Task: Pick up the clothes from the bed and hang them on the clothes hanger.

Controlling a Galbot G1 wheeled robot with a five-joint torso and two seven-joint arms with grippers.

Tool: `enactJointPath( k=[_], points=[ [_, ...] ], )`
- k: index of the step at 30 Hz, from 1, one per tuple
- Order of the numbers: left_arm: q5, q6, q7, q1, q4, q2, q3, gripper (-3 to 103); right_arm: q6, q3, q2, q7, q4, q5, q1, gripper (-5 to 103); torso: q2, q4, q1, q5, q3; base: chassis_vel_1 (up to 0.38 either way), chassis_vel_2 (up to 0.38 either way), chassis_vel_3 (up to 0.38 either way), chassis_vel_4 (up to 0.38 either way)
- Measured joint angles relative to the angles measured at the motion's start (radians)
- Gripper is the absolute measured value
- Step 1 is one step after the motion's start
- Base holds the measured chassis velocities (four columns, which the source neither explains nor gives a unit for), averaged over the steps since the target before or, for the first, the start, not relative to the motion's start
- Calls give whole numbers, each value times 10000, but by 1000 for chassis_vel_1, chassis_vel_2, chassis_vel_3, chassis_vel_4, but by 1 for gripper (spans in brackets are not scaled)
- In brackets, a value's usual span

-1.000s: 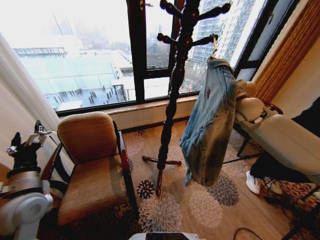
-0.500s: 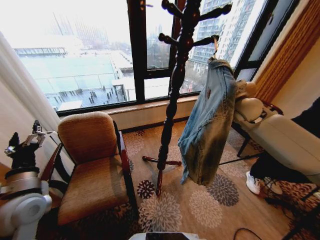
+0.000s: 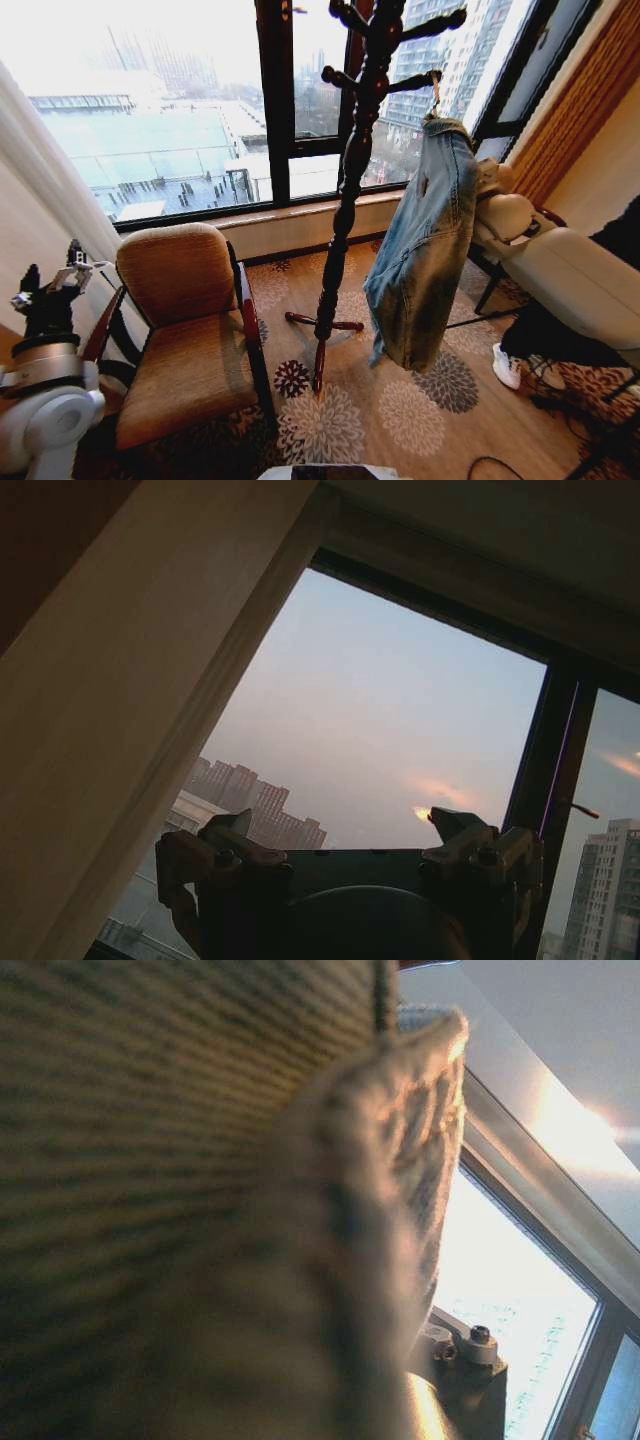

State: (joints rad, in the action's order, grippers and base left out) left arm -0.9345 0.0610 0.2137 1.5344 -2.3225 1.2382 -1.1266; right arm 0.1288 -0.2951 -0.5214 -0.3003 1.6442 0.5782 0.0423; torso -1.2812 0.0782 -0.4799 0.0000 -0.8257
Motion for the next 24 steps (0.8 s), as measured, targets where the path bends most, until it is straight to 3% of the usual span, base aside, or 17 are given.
enactJointPath(
  k=[24],
  points=[
    [13,114,-71,-22,267,18,0,100,-61,-255,-466,212,-473,-417,-121,14,-2,-2,1,0,1,0,0,0,0]
  ],
)
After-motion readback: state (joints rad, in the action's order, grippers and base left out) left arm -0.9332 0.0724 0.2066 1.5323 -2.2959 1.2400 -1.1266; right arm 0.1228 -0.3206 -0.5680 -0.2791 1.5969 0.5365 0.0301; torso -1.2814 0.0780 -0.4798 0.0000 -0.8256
